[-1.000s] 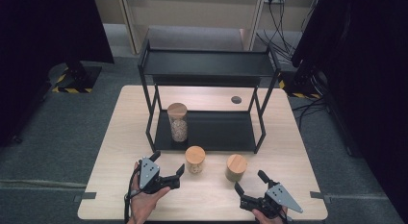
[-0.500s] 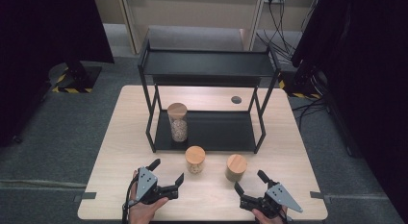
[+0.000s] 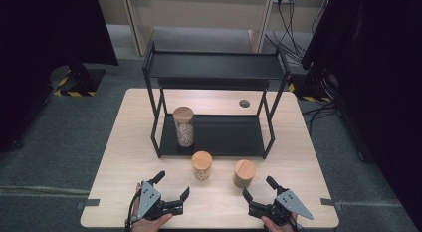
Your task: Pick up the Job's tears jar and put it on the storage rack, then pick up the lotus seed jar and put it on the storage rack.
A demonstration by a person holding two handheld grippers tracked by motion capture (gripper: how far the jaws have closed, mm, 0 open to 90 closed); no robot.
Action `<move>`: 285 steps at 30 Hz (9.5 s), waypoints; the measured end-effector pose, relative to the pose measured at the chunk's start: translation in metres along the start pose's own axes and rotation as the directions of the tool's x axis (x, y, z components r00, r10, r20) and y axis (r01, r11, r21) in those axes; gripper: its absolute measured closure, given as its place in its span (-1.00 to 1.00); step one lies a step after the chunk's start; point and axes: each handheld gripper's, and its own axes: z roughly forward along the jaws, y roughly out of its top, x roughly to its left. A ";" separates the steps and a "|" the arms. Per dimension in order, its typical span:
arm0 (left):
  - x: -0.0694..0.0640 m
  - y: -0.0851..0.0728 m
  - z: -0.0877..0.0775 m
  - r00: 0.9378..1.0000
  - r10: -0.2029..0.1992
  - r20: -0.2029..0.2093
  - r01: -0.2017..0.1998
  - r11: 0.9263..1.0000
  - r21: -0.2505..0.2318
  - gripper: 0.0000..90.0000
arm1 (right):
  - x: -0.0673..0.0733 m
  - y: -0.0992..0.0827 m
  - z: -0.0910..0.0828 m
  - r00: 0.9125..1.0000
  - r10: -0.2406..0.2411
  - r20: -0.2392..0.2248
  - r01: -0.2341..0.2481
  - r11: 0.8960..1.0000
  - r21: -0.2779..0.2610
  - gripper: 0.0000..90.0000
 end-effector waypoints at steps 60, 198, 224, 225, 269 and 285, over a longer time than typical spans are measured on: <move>0.007 -0.019 -0.008 1.000 -0.007 -0.021 0.007 1.000 0.000 -0.97 | 0.040 0.005 0.024 0.985 -0.086 -0.152 0.089 0.996 0.015 -0.95; 0.009 -0.019 -0.012 1.000 -0.030 -0.009 0.030 0.999 -0.018 -0.96 | 0.097 0.058 0.255 0.961 -0.142 0.237 0.086 0.969 0.233 -0.43; 0.008 -0.019 -0.012 1.000 -0.026 -0.009 0.026 0.999 -0.019 -0.96 | 0.105 0.063 0.252 0.962 -0.116 0.246 0.063 0.974 0.216 -0.82; 0.008 -0.019 -0.012 1.000 -0.027 -0.009 0.027 0.999 -0.019 -0.96 | 0.106 0.064 0.250 0.962 -0.116 0.246 0.063 0.975 0.214 -0.84; 0.008 -0.020 -0.012 0.999 -0.030 -0.023 0.030 0.999 -0.018 -0.97 | 0.106 0.068 0.131 0.991 -0.130 -0.019 0.132 0.983 0.131 -0.91; 0.009 -0.020 -0.012 0.999 -0.030 -0.029 0.030 0.999 -0.021 -0.96 | 0.105 0.049 0.103 0.982 -0.157 -0.104 0.170 0.977 0.129 -0.91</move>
